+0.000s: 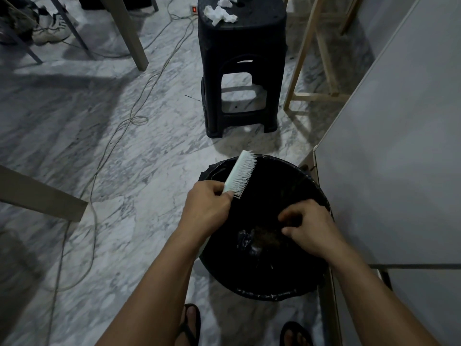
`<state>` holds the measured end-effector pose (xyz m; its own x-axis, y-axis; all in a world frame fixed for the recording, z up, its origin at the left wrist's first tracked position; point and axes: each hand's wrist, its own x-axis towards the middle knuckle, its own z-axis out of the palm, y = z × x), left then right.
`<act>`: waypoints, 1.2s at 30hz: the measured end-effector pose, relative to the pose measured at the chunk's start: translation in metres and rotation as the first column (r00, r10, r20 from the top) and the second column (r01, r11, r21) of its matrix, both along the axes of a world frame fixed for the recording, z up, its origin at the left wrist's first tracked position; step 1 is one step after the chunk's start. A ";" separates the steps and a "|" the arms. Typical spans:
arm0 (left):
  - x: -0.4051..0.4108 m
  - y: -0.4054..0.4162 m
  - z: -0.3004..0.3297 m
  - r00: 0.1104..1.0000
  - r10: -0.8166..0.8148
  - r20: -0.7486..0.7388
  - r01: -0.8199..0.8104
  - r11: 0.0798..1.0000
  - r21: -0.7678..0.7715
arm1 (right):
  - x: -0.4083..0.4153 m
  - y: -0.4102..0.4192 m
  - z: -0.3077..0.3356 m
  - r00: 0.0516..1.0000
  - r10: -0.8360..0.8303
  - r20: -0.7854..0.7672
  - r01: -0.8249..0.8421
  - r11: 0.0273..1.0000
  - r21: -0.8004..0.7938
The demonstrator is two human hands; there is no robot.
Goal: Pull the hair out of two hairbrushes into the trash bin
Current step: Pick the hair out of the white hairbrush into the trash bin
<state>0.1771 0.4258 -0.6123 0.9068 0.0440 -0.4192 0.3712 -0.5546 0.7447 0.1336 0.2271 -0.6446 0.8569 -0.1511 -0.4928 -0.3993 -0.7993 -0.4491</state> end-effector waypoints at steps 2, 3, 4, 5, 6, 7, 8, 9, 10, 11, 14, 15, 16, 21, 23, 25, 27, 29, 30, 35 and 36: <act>-0.003 -0.006 0.000 0.998 -0.061 -0.019 0.060 0.998 -0.018 | 0.004 0.007 0.002 1.000 -0.016 0.009 0.015 0.991 0.131; -0.004 -0.009 -0.001 0.996 -0.083 -0.026 0.082 0.996 -0.030 | 0.005 0.012 0.003 0.995 -0.093 0.027 0.082 0.956 0.283; -0.005 -0.011 -0.002 0.994 -0.100 -0.039 0.098 0.994 -0.048 | 0.006 0.017 0.004 0.982 -0.185 0.039 0.146 0.873 0.466; -0.005 -0.014 -0.003 0.992 -0.115 -0.055 0.111 0.991 -0.073 | 0.006 0.021 0.004 0.968 -0.248 0.023 0.182 0.764 0.619; -0.007 -0.016 -0.002 0.988 -0.133 -0.074 0.125 0.987 -0.101 | 0.005 0.024 0.003 0.962 -0.273 -0.003 0.188 0.657 0.730; -0.008 -0.018 -0.003 0.984 -0.153 -0.088 0.141 0.982 -0.126 | 0.004 0.025 0.000 0.962 -0.271 -0.029 0.188 0.582 0.791; -0.009 -0.020 -0.003 0.980 -0.177 -0.092 0.162 0.976 -0.142 | 0.004 0.025 -0.001 0.963 -0.265 -0.045 0.187 0.540 0.821; -0.011 -0.021 -0.004 0.976 -0.199 -0.084 0.185 0.971 -0.151 | 0.004 0.025 0.000 0.967 -0.252 -0.037 0.173 0.540 0.824; -0.013 -0.022 -0.004 0.974 -0.215 -0.070 0.203 0.968 -0.150 | 0.004 0.024 0.000 0.972 -0.234 0.001 0.142 0.592 0.793; -0.013 -0.023 -0.004 0.973 -0.223 -0.053 0.213 0.967 -0.141 | 0.003 0.023 0.002 0.974 -0.218 0.055 0.109 0.672 0.732; -0.012 -0.021 -0.004 0.981 -0.194 -0.013 0.192 0.976 -0.102 | 0.003 0.016 -0.001 0.969 -0.192 0.156 0.077 0.834 0.546; -0.011 -0.021 -0.003 0.985 -0.171 -0.003 0.170 0.981 -0.092 | 0.003 0.014 -0.002 0.972 -0.178 0.155 0.072 0.848 0.525; -0.010 -0.020 -0.002 0.989 -0.148 0.006 0.148 0.986 -0.082 | 0.004 0.012 -0.002 0.973 -0.171 0.154 0.072 0.862 0.501; -0.006 -0.013 0.002 0.998 -0.055 0.006 0.055 0.992 -0.113 | 0.003 0.001 -0.011 0.960 -0.249 0.125 0.218 0.951 0.220; -0.004 -0.010 0.001 0.999 -0.041 -0.011 0.039 0.989 -0.145 | 0.000 0.000 -0.012 0.991 -0.133 0.012 0.133 0.990 0.046; -0.004 -0.011 0.002 0.999 -0.044 -0.029 0.038 0.981 -0.189 | -0.002 -0.003 -0.015 0.986 0.042 -0.162 -0.051 0.997 -0.052; -0.006 -0.012 0.003 0.998 -0.053 -0.046 0.042 0.974 -0.220 | -0.001 -0.001 -0.012 0.993 0.048 -0.109 -0.052 0.998 -0.039; -0.008 -0.013 0.006 0.995 -0.081 -0.064 0.063 0.967 -0.246 | 0.004 0.003 -0.010 0.992 -0.065 0.105 0.050 0.989 0.139; -0.008 -0.014 0.008 0.991 -0.106 -0.079 0.082 0.963 -0.257 | 0.004 0.007 -0.010 0.974 -0.135 0.180 0.078 0.954 0.290; -0.013 -0.017 0.013 0.968 -0.220 -0.123 0.176 0.940 -0.292 | 0.005 0.019 -0.007 0.955 -0.275 0.109 0.062 0.548 0.834; -0.014 -0.017 0.013 0.969 -0.218 -0.116 0.179 0.943 -0.279 | 0.006 0.019 -0.007 0.954 -0.281 0.101 0.075 0.553 0.830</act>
<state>0.1634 0.4092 -0.5988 0.8151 -0.2612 -0.5171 0.3871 -0.4184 0.8216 0.1393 0.2465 -0.6517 0.9489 0.0622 -0.3093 -0.3112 0.0220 -0.9501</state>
